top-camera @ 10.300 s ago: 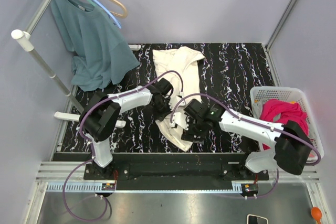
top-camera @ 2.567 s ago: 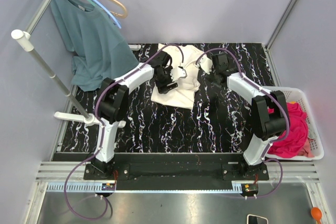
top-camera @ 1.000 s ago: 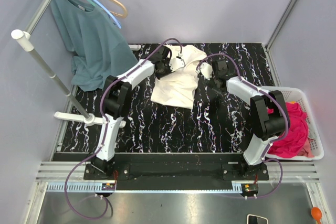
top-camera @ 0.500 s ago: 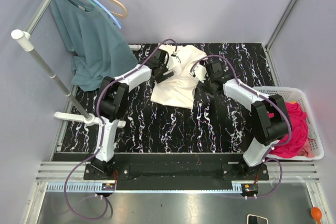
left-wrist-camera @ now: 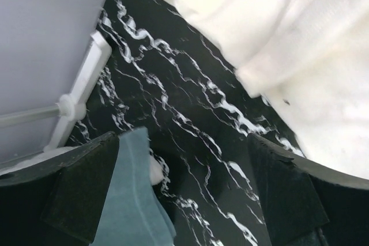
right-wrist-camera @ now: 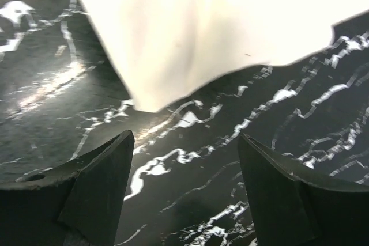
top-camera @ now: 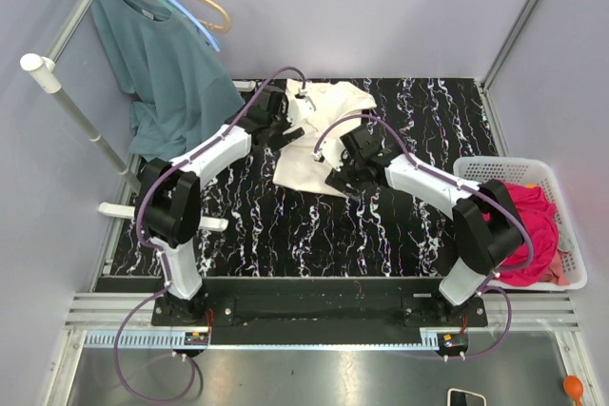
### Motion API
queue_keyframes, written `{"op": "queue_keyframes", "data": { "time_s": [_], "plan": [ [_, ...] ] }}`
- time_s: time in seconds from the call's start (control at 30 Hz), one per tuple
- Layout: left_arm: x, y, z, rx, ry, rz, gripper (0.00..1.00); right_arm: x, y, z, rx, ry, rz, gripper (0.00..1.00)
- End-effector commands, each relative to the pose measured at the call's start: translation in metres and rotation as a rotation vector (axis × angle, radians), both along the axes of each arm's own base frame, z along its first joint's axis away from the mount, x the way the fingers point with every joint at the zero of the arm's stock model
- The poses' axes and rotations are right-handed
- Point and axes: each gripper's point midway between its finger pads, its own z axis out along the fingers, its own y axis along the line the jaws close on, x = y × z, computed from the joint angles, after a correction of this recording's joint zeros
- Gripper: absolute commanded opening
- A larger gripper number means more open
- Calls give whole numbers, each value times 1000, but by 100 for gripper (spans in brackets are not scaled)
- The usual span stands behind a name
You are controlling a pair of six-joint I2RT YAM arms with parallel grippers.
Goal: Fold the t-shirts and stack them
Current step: Fold the tshirt
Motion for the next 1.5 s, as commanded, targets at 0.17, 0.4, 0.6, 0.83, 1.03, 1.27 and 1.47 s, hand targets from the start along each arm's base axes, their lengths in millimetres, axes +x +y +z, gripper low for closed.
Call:
{"op": "queue_keyframes", "data": {
  "time_s": [0.17, 0.4, 0.6, 0.83, 1.03, 1.27, 1.47],
  "plan": [
    [-62, 6, -39, -10, 165, -149, 99, -19, 41, -9, 59, 85, 67, 81],
    [-84, 4, -59, -31, 252, -195, 99, -15, 44, -20, 28, 91, 90, 77],
    [-94, -2, -65, -54, 297, -225, 99, -7, 44, -28, 0, 74, 107, 71],
    [-100, -2, -71, -59, 319, -233, 99, -2, 46, -47, -30, 86, 123, 63],
    [-107, -9, -75, -88, 359, -267, 99, -3, 42, -55, -50, 91, 122, 43],
    [-120, -22, -81, -124, 465, -335, 99, -7, 39, -47, -40, 79, 121, 24],
    [-118, -17, -99, -82, 515, -322, 99, -10, 32, -47, -58, 75, 106, 22]
  ]
}}
